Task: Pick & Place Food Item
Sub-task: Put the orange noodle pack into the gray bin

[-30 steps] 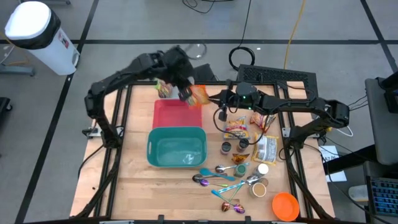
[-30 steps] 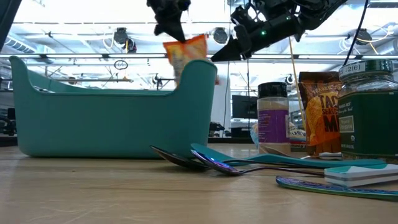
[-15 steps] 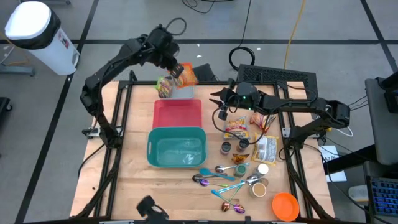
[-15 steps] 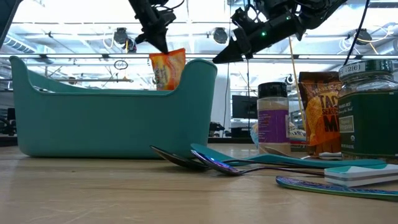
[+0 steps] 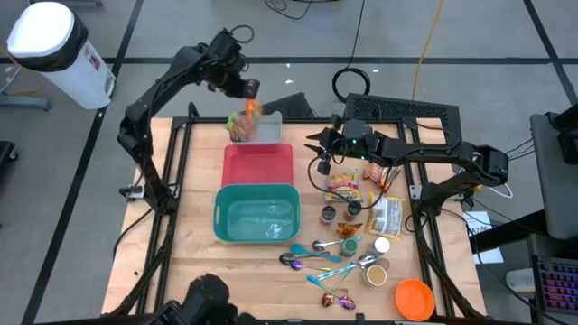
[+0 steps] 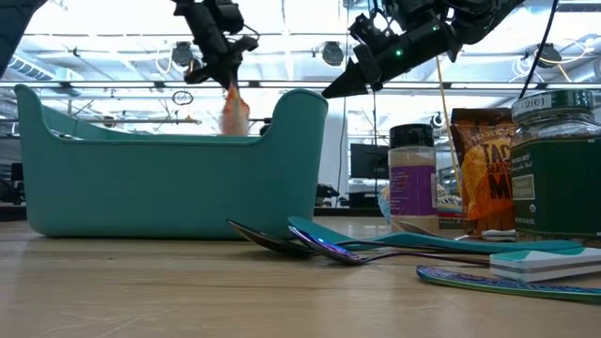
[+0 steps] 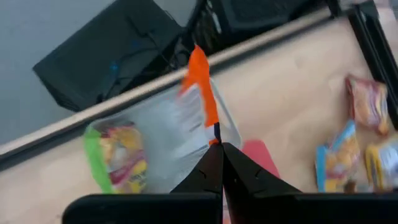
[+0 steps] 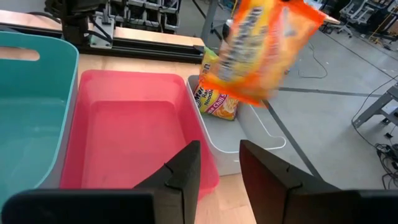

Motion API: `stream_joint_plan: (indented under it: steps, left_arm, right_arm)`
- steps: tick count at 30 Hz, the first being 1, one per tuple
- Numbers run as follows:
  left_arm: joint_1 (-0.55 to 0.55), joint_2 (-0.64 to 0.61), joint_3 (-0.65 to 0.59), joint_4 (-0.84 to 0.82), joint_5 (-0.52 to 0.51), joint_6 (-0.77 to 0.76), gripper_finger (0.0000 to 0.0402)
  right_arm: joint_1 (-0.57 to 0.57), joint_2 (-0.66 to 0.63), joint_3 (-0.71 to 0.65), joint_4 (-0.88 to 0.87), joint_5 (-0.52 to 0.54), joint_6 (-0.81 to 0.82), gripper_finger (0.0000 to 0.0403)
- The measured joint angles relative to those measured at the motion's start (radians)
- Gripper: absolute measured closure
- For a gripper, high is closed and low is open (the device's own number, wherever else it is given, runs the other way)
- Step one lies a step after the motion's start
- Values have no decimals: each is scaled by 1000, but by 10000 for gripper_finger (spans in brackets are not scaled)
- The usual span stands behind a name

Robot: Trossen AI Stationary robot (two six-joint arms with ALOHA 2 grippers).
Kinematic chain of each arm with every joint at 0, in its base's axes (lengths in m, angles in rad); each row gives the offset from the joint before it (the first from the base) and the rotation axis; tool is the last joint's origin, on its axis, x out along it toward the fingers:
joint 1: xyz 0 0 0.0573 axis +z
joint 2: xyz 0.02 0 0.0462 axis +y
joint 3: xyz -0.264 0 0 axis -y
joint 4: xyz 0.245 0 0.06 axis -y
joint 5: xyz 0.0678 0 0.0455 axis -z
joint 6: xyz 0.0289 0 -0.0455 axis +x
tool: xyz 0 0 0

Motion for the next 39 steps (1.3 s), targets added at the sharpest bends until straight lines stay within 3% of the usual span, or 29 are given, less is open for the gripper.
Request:
stream_joint_plan:
  steps: [9, 16, 26, 39]
  left_arm:
    - [36, 0, 0, 8, 3, -38, 401]
    - [12, -1, -39, 116, 27, -133, 401]
    - [0, -24, -261, 406, 112, -180, 401]
    - [0, -193, -515, 646, 37, -204, 401]
  right_arm:
    - [0, 0, 0, -8, 0, -1, 301]
    - [0, 0, 0, -7, 0, -3, 301]
    - [0, 0, 0, -16, 0, -3, 301]
    - [0, 0, 0, -22, 0, -3, 302]
